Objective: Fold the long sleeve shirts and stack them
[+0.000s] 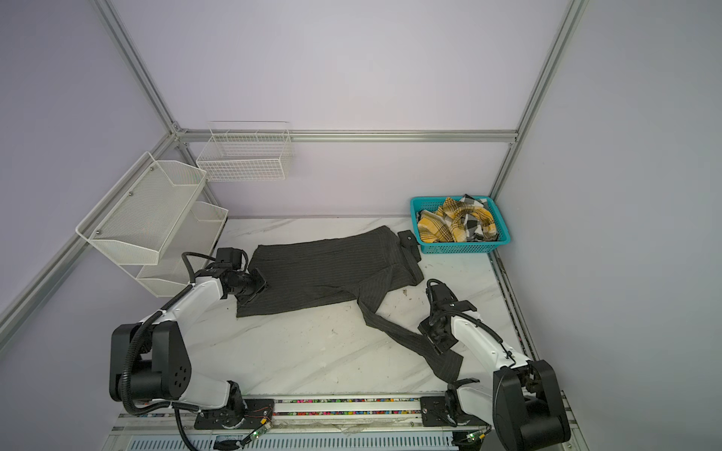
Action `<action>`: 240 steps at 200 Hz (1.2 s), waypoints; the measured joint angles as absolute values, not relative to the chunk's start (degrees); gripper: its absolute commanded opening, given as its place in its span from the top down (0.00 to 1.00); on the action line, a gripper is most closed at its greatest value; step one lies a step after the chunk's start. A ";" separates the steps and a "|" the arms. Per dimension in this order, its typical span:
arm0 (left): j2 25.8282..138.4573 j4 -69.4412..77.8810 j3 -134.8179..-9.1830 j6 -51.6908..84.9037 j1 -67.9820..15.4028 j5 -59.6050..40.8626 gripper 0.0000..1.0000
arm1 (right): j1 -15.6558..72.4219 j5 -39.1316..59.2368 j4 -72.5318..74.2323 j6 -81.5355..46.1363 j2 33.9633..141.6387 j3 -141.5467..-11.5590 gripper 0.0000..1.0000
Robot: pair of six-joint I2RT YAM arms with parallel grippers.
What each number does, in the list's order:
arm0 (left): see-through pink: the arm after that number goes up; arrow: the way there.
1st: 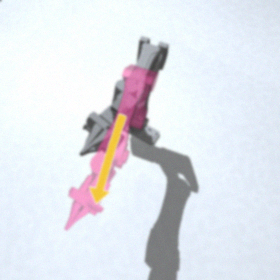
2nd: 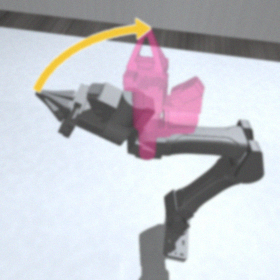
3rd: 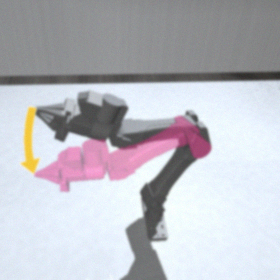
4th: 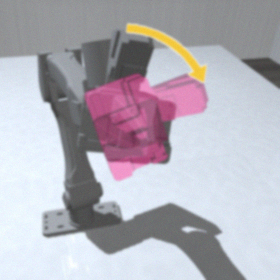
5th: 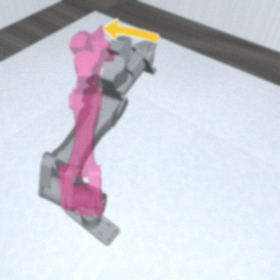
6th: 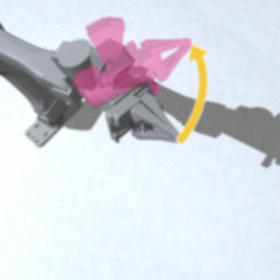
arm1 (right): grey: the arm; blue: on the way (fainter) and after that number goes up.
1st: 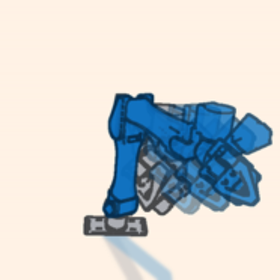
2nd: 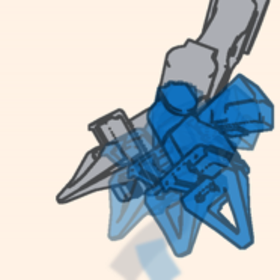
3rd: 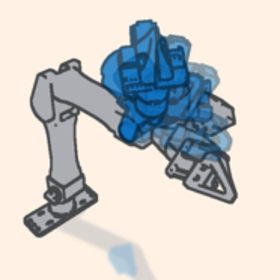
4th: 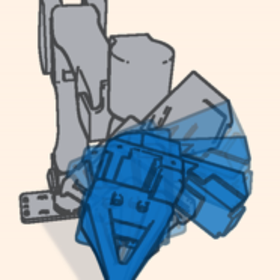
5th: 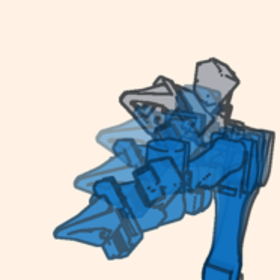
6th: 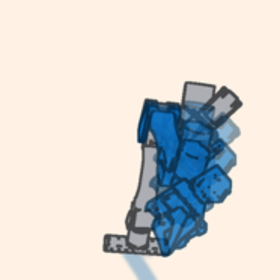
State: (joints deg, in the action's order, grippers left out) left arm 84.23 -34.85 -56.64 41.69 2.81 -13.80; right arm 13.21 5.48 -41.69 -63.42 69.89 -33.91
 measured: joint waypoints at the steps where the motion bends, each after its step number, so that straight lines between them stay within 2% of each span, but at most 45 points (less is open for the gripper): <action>1: 84.20 -34.89 -56.71 41.65 2.76 -13.78 0.74 | 13.23 5.54 -41.67 -63.51 70.00 -33.85 0.51; 10: 83.96 -35.40 -57.49 40.84 2.22 -13.69 0.74 | 13.45 5.80 -41.58 -64.07 71.31 -34.20 0.61; 33: 83.44 -36.03 -58.63 39.40 1.65 -13.45 0.74 | 13.52 4.95 -39.22 -64.86 75.83 -37.06 1.00; 67: 83.24 -37.67 -58.74 38.50 1.58 -13.21 0.75 | 14.04 -2.33 -38.30 -61.25 90.52 -52.75 1.00; 95: 82.70 -39.33 -58.89 38.52 1.74 -12.36 0.71 | 18.28 -11.86 -38.85 -54.15 95.94 -72.10 1.00; 116: 80.64 -40.18 -59.53 39.97 2.50 -11.68 0.58 | 26.70 -18.52 -37.04 -44.80 100.18 -89.60 1.00; 138: 78.67 -40.23 -61.39 42.35 4.43 -11.86 0.43 | 38.15 -21.19 -33.36 -32.77 106.69 -105.32 1.00; 158: 77.58 -39.70 -62.59 44.01 7.11 -12.25 0.37 | 47.62 -21.71 -30.96 -23.46 113.86 -114.63 1.00; 179: 76.47 -39.83 -62.61 45.41 10.52 -12.49 0.33 | 55.33 -21.21 -29.58 -16.49 120.99 -118.13 1.00; 183: 76.25 -39.92 -62.61 45.71 11.07 -12.51 0.32 | 56.64 -21.04 -29.45 -15.46 122.26 -118.13 0.90; 192: 75.85 -40.07 -62.61 46.00 11.99 -12.40 0.30 | 58.98 -20.18 -29.23 -13.85 124.66 -117.56 0.56; 199: 75.59 -40.07 -62.59 46.11 12.38 -12.40 0.29 | 60.47 -19.35 -28.99 -12.73 126.13 -116.31 0.40; 209: 75.26 -39.97 -62.46 46.41 12.64 -12.43 0.28 | 61.76 -18.46 -29.39 -11.66 127.52 -114.48 0.33; 223: 75.02 -39.24 -61.39 46.50 12.69 -12.45 0.28 | 62.35 -18.17 -30.30 -11.25 128.81 -112.88 0.29; 240: 75.33 -38.11 -58.85 46.57 12.73 -13.02 0.31 | 61.60 -18.65 -30.96 -11.57 128.01 -110.61 0.29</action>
State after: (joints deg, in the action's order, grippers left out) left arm 75.33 -38.11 -58.85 46.57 12.73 -13.02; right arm 61.60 -18.65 -30.96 -11.57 128.01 -110.61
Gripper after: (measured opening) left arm 0.706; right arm 0.712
